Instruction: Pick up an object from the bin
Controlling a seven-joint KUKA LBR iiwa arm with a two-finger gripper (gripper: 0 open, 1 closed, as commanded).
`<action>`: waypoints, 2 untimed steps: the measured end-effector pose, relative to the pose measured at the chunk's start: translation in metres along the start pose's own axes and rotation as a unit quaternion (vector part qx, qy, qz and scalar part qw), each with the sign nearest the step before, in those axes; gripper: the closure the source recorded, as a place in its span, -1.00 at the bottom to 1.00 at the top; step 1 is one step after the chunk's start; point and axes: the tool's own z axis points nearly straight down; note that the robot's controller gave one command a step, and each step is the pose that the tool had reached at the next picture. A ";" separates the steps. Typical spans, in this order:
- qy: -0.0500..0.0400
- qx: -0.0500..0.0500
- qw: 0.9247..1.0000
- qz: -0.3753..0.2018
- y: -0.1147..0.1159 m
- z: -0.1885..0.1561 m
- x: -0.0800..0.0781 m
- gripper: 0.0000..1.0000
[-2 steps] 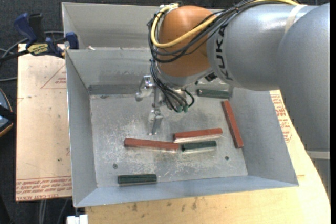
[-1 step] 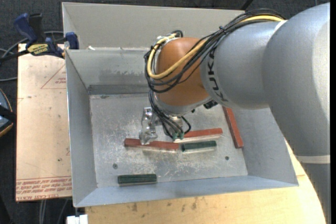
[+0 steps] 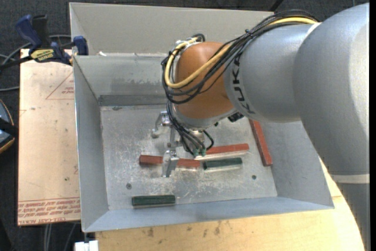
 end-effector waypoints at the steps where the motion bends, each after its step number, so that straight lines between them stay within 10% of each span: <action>1: 0.000 0.000 1.000 0.000 0.000 0.000 0.000 -1.00; 2: -0.009 -0.002 1.000 0.018 -0.036 0.036 0.019 1.00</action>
Offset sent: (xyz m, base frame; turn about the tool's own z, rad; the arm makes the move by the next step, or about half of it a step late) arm -0.0221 -0.0409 -0.0446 0.0339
